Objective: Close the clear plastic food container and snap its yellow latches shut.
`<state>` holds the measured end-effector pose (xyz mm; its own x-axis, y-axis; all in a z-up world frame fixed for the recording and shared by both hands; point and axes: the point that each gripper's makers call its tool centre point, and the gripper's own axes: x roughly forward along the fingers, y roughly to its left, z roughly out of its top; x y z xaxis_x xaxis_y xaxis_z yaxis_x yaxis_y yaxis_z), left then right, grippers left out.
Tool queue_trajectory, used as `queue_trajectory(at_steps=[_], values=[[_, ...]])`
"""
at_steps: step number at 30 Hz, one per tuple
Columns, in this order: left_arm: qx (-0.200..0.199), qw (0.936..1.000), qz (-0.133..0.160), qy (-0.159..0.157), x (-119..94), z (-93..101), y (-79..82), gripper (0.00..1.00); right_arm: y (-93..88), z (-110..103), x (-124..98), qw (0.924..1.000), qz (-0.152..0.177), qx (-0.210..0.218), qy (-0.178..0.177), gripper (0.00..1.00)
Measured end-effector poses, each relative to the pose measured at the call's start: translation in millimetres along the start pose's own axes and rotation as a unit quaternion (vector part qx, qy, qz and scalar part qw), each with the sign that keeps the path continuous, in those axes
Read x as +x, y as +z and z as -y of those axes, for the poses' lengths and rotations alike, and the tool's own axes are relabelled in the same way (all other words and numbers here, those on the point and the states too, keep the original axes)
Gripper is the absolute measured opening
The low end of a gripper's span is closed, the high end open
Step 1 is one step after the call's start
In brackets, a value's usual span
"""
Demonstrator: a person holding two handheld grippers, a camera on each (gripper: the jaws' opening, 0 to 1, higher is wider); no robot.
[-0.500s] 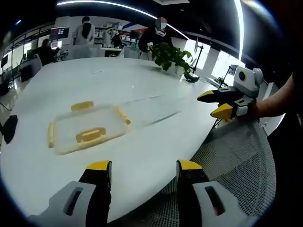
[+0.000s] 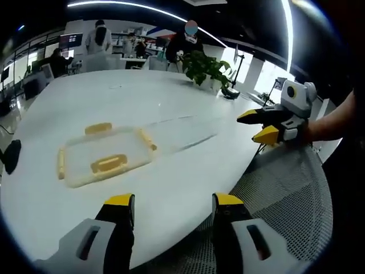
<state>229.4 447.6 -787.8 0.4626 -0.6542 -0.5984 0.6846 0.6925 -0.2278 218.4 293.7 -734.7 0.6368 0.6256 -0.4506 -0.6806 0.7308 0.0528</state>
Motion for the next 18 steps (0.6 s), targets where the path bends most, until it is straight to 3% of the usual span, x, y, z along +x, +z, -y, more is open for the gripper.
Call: queue_trajectory(at_steps=[18], values=[[-0.004, 0.9999, -0.009, 0.005, -0.3, -2.4, -2.5, 0.54, 0.0, -7.5, -1.7, 0.9998, -0.002, -0.004, 0.021, 0.37]])
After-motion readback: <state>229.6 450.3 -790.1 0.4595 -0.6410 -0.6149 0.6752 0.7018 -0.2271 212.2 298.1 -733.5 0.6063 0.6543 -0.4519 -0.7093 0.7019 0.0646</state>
